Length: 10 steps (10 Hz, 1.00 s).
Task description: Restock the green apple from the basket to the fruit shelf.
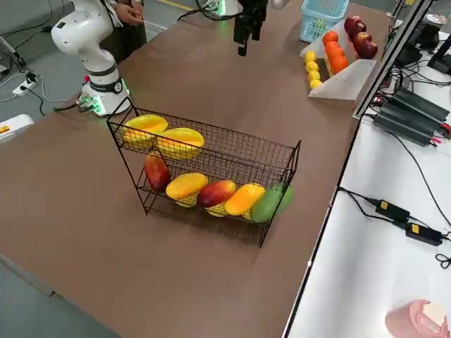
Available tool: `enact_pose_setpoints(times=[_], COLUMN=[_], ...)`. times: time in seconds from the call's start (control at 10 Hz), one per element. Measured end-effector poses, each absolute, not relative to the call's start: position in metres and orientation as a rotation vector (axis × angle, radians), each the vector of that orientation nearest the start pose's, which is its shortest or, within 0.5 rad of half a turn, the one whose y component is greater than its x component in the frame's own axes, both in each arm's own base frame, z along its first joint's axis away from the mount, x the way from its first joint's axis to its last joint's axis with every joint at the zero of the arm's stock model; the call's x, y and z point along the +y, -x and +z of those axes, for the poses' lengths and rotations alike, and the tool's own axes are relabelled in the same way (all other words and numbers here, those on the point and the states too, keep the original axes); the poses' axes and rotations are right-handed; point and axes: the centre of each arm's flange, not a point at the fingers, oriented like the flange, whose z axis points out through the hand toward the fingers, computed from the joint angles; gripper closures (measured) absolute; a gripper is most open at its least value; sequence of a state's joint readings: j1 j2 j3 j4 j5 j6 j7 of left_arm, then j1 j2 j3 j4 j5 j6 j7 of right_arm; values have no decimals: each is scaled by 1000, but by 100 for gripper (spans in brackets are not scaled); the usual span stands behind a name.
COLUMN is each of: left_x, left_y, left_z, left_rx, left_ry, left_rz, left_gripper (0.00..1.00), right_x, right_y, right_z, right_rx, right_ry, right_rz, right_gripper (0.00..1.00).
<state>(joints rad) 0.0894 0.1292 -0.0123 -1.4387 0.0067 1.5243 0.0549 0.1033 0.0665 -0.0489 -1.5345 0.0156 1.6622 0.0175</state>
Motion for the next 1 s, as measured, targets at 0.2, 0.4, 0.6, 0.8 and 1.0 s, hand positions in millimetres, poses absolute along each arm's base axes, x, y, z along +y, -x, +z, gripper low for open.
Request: enact_pose_setpoints(times=[0.2, 0.4, 0.6, 0.8, 1.0], left_x=[67, 98, 104, 96, 88], left_y=[-603, -618, -635, -642, -640], left_z=[578, 538, 490, 441, 400], left_rx=[-83, -151, -163, -181, -217], left_ry=[3133, 3135, 3137, 3142, 3140], left_rz=[107, 154, 173, 160, 127], left_gripper=[0, 0, 0, 0, 1], right_x=[43, 49, 54, 52, 63], right_y=[-591, -600, -611, -621, -629], right_z=[601, 583, 565, 548, 545], right_rx=[-203, -398, -694, -913, -1104], right_ry=[3089, 3026, 2891, 2727, 2578], right_rz=[-99, -79, -97, -149, -269], right_gripper=[0, 0, 0, 0, 0])
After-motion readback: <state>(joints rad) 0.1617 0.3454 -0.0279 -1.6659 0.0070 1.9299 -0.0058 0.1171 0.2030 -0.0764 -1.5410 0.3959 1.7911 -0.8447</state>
